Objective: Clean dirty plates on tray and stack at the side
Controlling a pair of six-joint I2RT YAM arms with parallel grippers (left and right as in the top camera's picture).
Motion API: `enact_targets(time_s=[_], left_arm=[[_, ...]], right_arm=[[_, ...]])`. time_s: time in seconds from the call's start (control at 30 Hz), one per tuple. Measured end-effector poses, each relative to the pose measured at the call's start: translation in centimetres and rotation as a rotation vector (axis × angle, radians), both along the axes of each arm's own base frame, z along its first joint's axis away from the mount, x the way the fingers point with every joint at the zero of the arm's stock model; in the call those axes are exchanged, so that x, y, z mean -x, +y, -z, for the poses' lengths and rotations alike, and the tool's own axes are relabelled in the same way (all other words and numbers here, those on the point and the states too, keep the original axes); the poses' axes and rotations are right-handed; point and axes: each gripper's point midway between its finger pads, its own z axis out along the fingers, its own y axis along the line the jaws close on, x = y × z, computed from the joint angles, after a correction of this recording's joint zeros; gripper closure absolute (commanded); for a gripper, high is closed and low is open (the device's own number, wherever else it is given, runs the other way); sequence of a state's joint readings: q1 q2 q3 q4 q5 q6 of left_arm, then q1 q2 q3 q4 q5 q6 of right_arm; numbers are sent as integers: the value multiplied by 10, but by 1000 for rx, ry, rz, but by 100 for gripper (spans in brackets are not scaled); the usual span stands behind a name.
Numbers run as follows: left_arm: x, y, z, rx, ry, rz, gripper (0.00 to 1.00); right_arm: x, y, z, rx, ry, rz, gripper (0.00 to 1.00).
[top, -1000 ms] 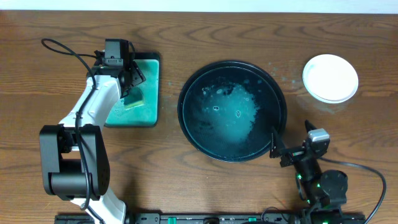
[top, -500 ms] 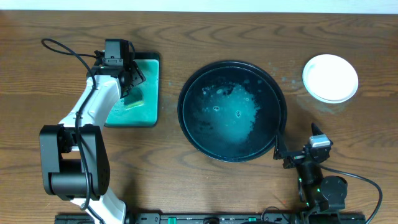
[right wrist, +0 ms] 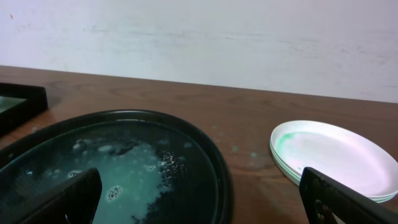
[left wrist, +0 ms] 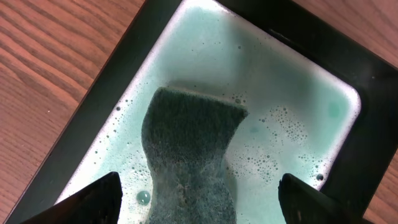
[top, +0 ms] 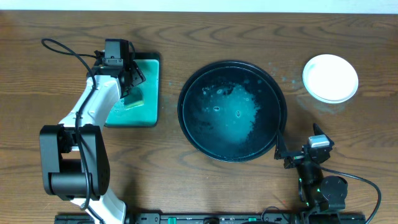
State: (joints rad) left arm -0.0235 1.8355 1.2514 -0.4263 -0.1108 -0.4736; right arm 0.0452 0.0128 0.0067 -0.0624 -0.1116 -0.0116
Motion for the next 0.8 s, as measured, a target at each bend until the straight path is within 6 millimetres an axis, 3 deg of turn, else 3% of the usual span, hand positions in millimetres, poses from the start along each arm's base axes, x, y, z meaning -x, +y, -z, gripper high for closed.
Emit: enact_targets(time_s=[0.8], left_arm=[[3,0,1,0,12,0,19]], right_arm=[[0,0,0,0,0,0,1]])
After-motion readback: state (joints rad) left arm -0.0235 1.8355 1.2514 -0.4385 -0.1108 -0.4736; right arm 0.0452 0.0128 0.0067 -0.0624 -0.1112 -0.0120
